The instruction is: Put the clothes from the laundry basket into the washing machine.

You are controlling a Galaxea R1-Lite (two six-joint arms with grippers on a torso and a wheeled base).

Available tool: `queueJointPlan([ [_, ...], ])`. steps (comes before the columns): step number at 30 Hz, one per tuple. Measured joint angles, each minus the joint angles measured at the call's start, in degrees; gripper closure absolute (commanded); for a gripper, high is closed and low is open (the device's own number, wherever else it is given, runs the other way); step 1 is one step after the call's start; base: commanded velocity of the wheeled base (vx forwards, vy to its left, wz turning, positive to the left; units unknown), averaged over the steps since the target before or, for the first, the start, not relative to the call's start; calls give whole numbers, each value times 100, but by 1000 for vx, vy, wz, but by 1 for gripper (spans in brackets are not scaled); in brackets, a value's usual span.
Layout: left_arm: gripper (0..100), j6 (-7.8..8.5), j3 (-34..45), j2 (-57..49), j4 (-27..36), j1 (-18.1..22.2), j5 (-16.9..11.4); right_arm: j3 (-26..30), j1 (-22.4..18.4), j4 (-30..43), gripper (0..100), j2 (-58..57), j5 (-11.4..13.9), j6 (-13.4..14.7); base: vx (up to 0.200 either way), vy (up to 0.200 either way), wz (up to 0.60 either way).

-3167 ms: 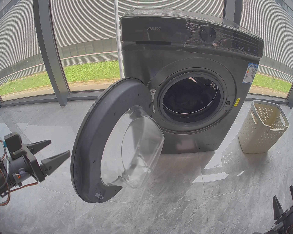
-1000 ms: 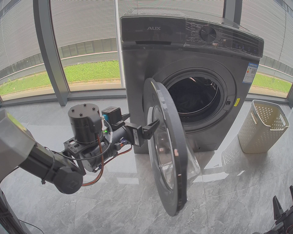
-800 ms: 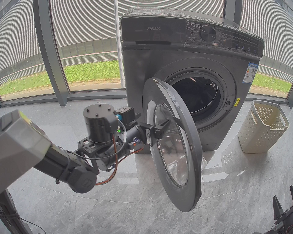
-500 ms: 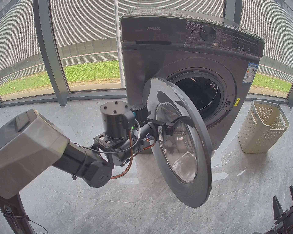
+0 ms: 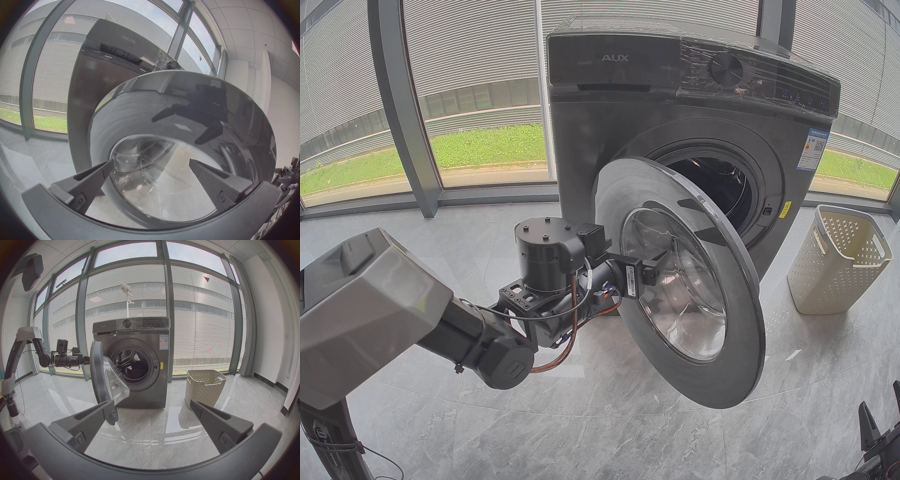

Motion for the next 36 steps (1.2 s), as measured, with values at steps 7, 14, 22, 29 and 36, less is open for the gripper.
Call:
queueJointPlan([
  [7,0,27,1064,-675,13,52,24,0,0,-2,0,0,0,0,0,0,0],
  [14,0,84,2740,-2153,77,89,33,0,-6,-2,0,0,0,0,0,0,0],
  [22,0,268,4385,-4185,238,323,46,0,-6,-2,0,0,0,0,0,0,0],
  [29,0,506,5336,-6194,1070,791,33,0,0,-2,0,0,2,2,0,0,0],
  [36,0,678,5777,-8207,2694,1363,-30,0,0,-2,0,0,2,5,0,0,0],
])
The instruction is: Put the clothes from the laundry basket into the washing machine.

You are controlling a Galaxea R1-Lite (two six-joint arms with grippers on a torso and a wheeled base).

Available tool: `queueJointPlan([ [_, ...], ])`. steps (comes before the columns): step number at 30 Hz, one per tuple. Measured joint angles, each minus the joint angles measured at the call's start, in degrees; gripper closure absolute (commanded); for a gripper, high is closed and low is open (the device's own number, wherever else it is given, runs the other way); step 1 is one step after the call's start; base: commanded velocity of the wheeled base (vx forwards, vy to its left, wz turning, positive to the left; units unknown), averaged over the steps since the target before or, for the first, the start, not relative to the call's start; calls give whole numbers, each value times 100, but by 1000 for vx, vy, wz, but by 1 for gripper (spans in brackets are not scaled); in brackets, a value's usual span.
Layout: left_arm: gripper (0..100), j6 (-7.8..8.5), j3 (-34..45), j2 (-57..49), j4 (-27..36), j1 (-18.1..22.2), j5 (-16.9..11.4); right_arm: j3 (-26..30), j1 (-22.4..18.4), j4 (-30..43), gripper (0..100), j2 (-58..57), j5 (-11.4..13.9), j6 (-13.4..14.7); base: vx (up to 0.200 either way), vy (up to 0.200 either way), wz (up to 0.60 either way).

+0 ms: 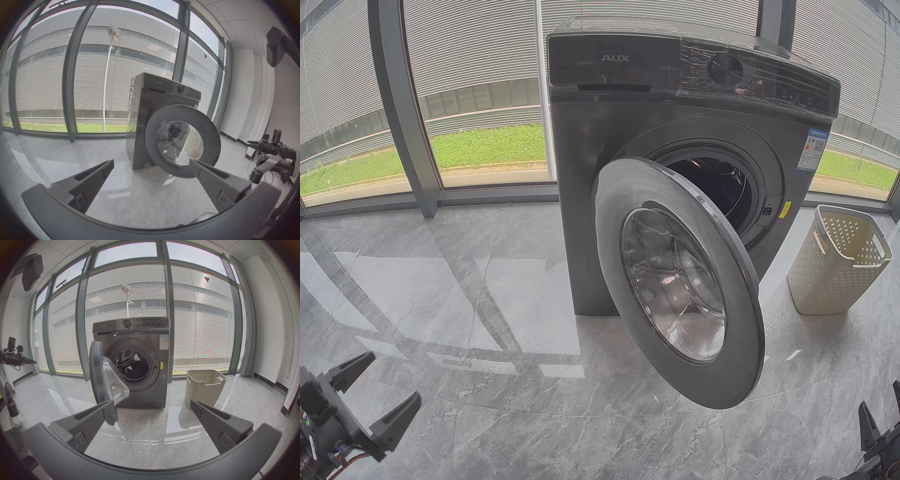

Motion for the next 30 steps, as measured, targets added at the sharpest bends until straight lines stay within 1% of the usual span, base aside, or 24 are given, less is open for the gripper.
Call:
queueJointPlan([
  [3,0,99,119,-783,774,391,-73,0,-2,9,0,0,13,-5,0,0,0],
  [4,0,156,163,-1124,1034,641,-104,0,-6,9,0,0,20,-9,0,0,0],
  [6,0,244,212,-1493,1332,928,-139,0,-6,6,0,0,46,-22,0,0,0],
  [10,0,479,273,-2354,2121,1720,-205,0,-11,-137,0,0,184,-49,0,0,0],
  [12,0,514,289,-2662,2509,1985,-233,-83,-11,-325,0,0,243,-41,0,0,0],
  [14,0,508,289,-2916,2693,2171,-282,-306,-6,-440,0,0,308,-33,0,0,0],
  [16,0,479,290,-3126,2825,2310,-329,-651,22,-466,0,23,464,-20,0,0,0],
  [18,0,453,293,-3296,2921,2417,-368,-987,84,-424,0,113,722,-2,0,0,0],
  [20,0,429,293,-3449,3000,2500,-414,-1335,180,-321,0,299,1031,13,0,0,0],
  [22,0,413,293,-3544,3048,2543,-439,-1517,268,-266,0,518,1232,27,0,0,0],
  [24,0,401,293,-3622,3085,2580,-458,-1588,371,-277,0,828,1392,35,0,0,0],
  [27,0,385,293,-3696,3127,2621,-477,-1535,561,-429,0,1445,1597,38,0,0,0],
  [30,0,379,293,-3738,3157,2648,-491,-1451,867,-690,0,2070,1841,30,0,0,0],
])
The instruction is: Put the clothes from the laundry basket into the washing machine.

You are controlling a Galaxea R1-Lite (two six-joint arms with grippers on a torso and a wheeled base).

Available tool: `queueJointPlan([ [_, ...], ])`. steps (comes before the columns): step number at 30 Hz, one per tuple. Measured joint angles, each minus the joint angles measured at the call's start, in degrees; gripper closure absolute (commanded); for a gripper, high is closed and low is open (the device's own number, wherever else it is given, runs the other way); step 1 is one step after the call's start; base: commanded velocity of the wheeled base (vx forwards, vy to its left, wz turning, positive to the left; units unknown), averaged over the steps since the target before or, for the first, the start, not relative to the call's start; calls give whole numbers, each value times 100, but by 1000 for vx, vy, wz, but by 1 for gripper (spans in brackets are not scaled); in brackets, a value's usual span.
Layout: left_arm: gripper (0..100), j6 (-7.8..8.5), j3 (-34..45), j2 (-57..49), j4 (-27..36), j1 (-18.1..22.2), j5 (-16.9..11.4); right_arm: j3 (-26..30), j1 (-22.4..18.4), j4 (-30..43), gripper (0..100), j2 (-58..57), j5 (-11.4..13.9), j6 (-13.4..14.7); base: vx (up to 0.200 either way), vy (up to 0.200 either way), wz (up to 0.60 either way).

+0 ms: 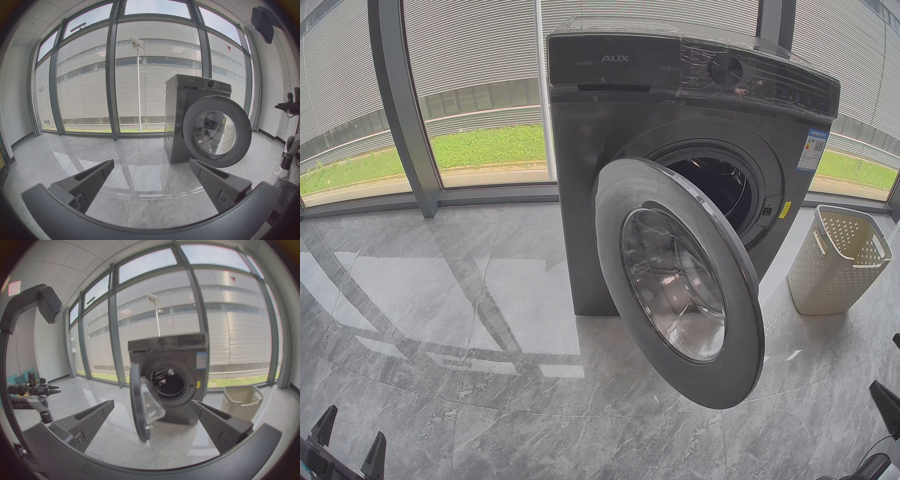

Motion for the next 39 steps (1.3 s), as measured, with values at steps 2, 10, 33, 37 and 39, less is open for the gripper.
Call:
queueJointPlan([
  [2,0,6,0,-16,13,11,-11,28,254,-137,0,364,126,-1,0,0,0],
  [10,0,45,0,-39,49,22,-44,-99,920,-717,0,2041,336,-39,0,0,0],
  [33,0,113,0,-39,57,24,-38,-1074,1152,-2395,0,5453,-230,-152,0,0,0],
  [37,0,122,0,-38,57,24,-38,-1108,1078,-2411,0,5525,-321,-150,0,0,0],
  [39,0,121,0,-38,57,24,-40,-1129,968,-2411,0,5527,-380,-157,0,0,0],
])
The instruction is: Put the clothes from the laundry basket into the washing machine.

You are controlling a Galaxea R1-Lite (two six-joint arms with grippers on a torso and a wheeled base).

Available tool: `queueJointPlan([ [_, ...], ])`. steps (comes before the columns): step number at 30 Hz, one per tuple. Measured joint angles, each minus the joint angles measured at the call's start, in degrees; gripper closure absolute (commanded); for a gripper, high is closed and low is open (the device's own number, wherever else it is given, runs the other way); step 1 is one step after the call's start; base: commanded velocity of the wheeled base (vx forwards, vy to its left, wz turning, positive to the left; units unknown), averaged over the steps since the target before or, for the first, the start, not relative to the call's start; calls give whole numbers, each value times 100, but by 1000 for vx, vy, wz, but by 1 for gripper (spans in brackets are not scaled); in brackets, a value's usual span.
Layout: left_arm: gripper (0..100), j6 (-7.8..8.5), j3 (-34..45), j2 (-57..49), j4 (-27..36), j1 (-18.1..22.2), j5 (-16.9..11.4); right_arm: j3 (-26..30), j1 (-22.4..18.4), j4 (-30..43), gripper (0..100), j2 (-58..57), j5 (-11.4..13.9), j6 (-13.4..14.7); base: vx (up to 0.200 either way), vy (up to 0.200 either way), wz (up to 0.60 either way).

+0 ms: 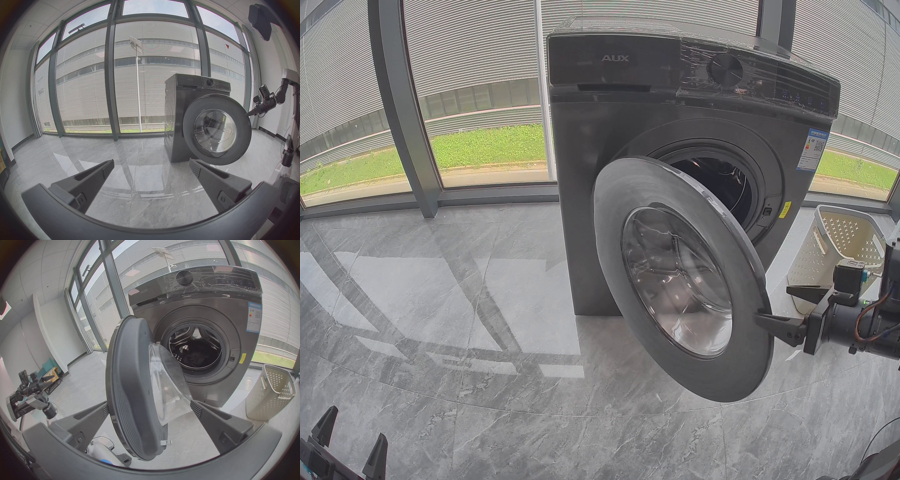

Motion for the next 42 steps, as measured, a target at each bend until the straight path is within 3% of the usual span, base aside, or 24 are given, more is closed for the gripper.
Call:
queueJointPlan([
  [16,0,50,0,2,5,-2,5,79,-2293,-435,0,-400,-263,-422,0,0,0],
  [21,0,41,0,5,2,0,7,446,-2617,-844,0,-463,-271,-483,0,-200,0],
  [24,0,39,0,5,2,2,2,696,-2661,-881,0,-573,-250,-718,0,-200,0],
  [28,0,37,0,7,0,2,2,973,-2491,-550,0,-789,-148,-925,0,-200,0],
  [35,0,37,0,7,0,0,0,1279,-1458,173,0,-1075,252,-863,0,-86,0],
  [38,0,39,0,7,0,0,0,1342,-931,288,0,-1133,484,-557,0,0,0],
  [42,0,59,0,10,0,2,0,1347,-286,172,0,-1163,664,149,0,0,0],
])
